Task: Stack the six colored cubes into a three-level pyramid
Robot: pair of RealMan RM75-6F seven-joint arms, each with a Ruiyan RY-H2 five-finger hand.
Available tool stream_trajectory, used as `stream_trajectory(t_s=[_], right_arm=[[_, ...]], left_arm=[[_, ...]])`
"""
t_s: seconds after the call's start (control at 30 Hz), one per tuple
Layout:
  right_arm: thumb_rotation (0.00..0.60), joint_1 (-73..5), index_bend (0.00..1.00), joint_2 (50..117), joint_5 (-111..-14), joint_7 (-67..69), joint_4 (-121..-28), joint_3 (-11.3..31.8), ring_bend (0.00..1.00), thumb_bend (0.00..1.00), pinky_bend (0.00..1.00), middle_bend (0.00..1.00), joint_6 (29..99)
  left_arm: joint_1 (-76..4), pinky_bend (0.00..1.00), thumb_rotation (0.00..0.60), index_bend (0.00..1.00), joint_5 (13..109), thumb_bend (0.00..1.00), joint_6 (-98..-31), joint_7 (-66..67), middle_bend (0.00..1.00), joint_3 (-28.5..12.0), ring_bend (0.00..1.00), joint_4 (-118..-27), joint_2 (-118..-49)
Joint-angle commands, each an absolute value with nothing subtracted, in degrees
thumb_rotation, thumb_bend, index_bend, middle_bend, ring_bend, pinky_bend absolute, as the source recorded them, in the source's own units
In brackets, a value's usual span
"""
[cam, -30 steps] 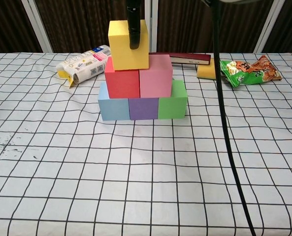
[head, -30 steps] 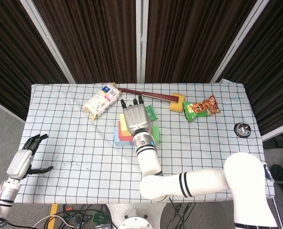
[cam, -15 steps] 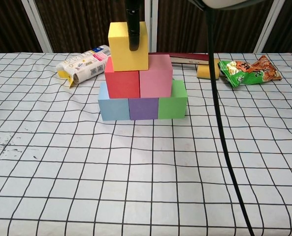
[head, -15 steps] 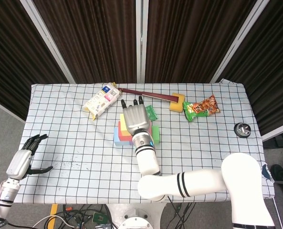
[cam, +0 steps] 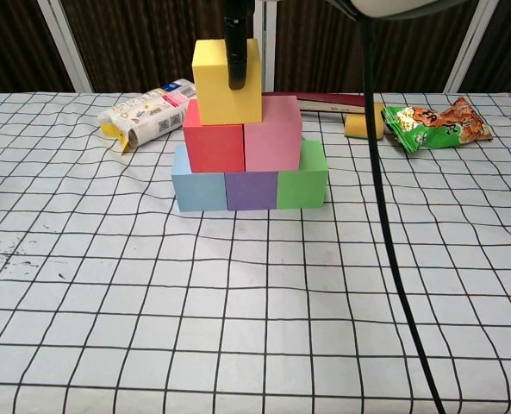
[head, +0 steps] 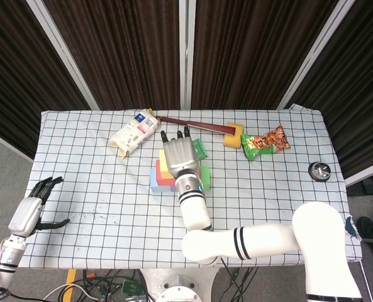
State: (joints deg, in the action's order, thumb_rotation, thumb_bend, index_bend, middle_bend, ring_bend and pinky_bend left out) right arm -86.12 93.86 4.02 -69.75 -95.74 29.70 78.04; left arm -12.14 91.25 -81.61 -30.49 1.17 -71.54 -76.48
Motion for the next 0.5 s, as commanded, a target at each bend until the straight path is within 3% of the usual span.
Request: stream_trajectory(t_s=[0.03, 0.5], right_arm=[[0.600, -86.0, 0.00, 93.9, 4.1, -69.8, -95.6, 29.8, 0.13, 0.08, 0.00, 0.58, 78.0], [0.600, -85.6, 0.00, 94.3, 3.9, -70.0, -95.3, 30.0, 0.14, 0.08, 0.00, 0.58, 77.9]], left_arm=[[-12.1, 0.07, 0.600, 0.06, 91.4, 0.00, -81.8, -30.1, 0.11, 1.2, 0.02, -71.5, -76.5], [-12.1, 0.07, 0.600, 0.06, 91.4, 0.00, -81.8, -29.7, 0.11, 1.2, 0.02, -71.6, -76.5]])
